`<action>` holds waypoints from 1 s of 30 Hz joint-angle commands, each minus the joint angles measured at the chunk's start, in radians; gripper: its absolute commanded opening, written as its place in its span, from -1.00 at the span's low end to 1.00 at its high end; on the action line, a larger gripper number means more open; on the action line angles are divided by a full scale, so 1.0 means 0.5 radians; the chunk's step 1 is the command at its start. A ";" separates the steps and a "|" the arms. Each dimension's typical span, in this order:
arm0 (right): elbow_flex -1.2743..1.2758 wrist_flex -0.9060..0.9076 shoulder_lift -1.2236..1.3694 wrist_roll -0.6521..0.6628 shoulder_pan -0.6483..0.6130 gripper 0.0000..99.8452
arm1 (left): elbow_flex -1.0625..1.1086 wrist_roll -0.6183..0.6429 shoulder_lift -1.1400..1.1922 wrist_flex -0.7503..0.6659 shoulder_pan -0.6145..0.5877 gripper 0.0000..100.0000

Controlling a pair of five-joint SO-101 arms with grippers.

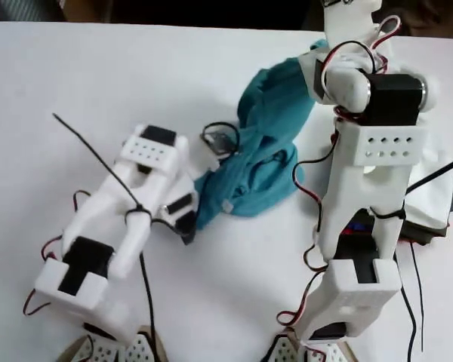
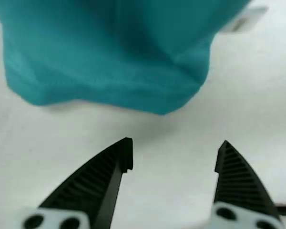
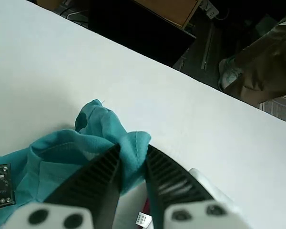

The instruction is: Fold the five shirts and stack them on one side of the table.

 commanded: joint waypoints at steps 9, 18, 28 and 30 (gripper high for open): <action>0.114 -0.038 -0.121 0.003 0.017 -0.96 | 0.192 0.371 -0.037 -0.565 0.077 -0.41; 0.120 -0.106 -0.121 0.003 -0.002 -0.96 | 0.434 0.371 -0.034 -0.807 0.236 -0.41; 0.120 -0.087 -0.124 0.003 0.002 -0.96 | 0.437 0.359 -0.018 -0.951 0.221 -0.64; 0.120 -0.084 -0.124 0.003 0.002 -0.96 | 0.428 0.362 -0.018 -0.954 0.221 -0.74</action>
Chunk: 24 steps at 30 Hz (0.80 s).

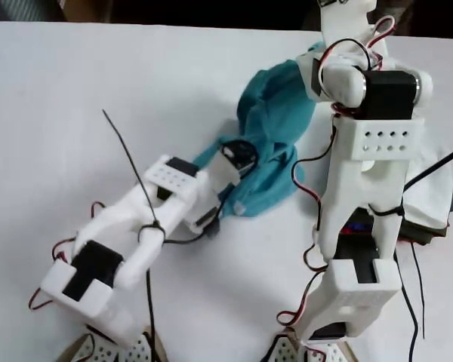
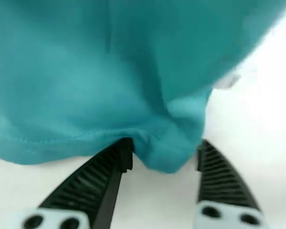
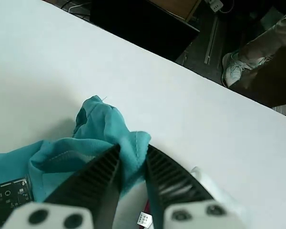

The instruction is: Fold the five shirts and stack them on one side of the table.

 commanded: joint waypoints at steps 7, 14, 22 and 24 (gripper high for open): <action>0.006 0.002 -0.124 0.000 0.002 -0.96 | -0.029 0.012 -0.031 -0.040 -0.009 -0.90; 0.006 0.011 -0.121 0.000 0.005 -0.96 | -0.324 0.012 -0.034 0.279 -0.212 -0.95; 0.018 -0.069 0.011 0.003 -0.044 -0.96 | -0.876 -0.003 -0.313 0.761 -0.559 -0.95; 0.015 -0.170 0.035 0.003 -0.087 -0.96 | -0.968 -0.064 -0.390 0.865 -0.592 -0.95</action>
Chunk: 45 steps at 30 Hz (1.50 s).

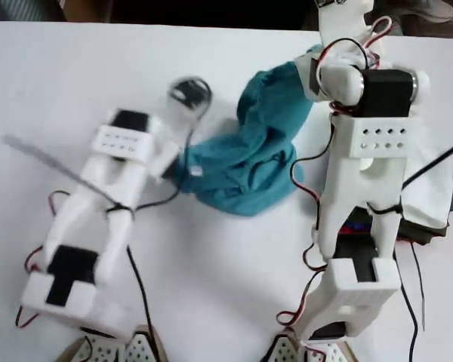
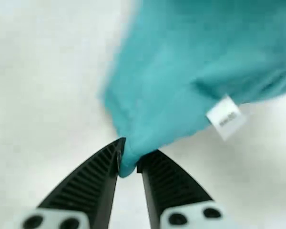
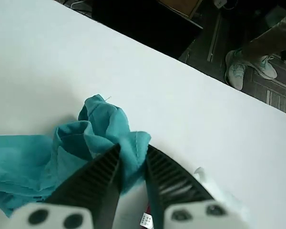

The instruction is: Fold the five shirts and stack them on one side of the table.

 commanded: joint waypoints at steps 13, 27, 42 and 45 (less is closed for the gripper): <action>-0.405 -0.210 -0.391 0.334 -0.026 -0.96 | -0.480 -0.252 -0.862 0.546 -0.384 -0.95; -0.436 -0.081 -0.674 -0.031 0.167 -0.96 | -0.493 -0.255 -1.461 0.583 -0.460 -0.95; -0.433 -0.364 -1.020 0.058 0.161 -0.96 | -0.480 -0.261 -1.863 0.242 -0.690 -0.95; -0.430 -0.407 -1.026 0.058 0.146 -0.96 | -0.474 -0.258 -1.857 0.249 -0.687 -0.95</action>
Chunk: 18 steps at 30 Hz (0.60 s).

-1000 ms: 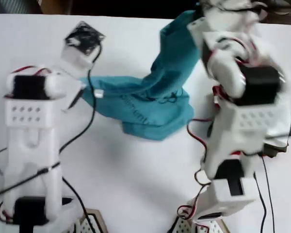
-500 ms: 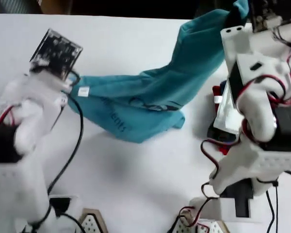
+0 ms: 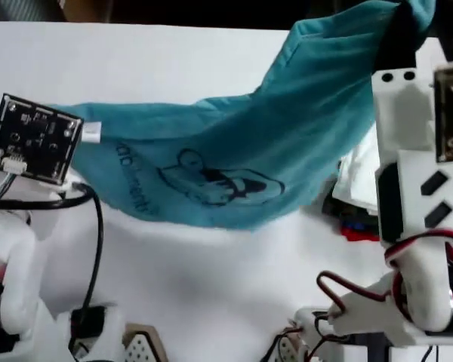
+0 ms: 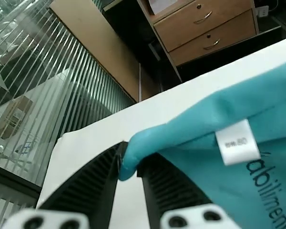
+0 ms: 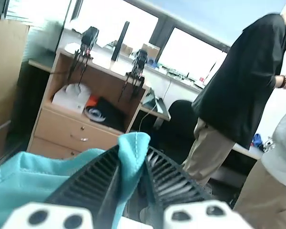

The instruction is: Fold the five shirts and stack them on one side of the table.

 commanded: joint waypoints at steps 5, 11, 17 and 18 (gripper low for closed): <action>-0.046 -0.127 -0.048 0.015 -0.084 -0.96 | -0.051 -0.025 -0.006 -0.015 -0.031 -0.95; -0.049 -0.192 -0.072 0.190 -0.192 -0.96 | -0.106 -0.077 -0.025 0.061 -0.040 -0.95; -0.049 -0.210 -0.170 0.196 -0.204 -0.96 | -0.106 -0.061 -0.123 0.077 -0.040 -0.95; -0.049 -0.210 -0.186 0.196 -0.204 -0.96 | -0.106 -0.061 -0.141 0.077 -0.040 -0.95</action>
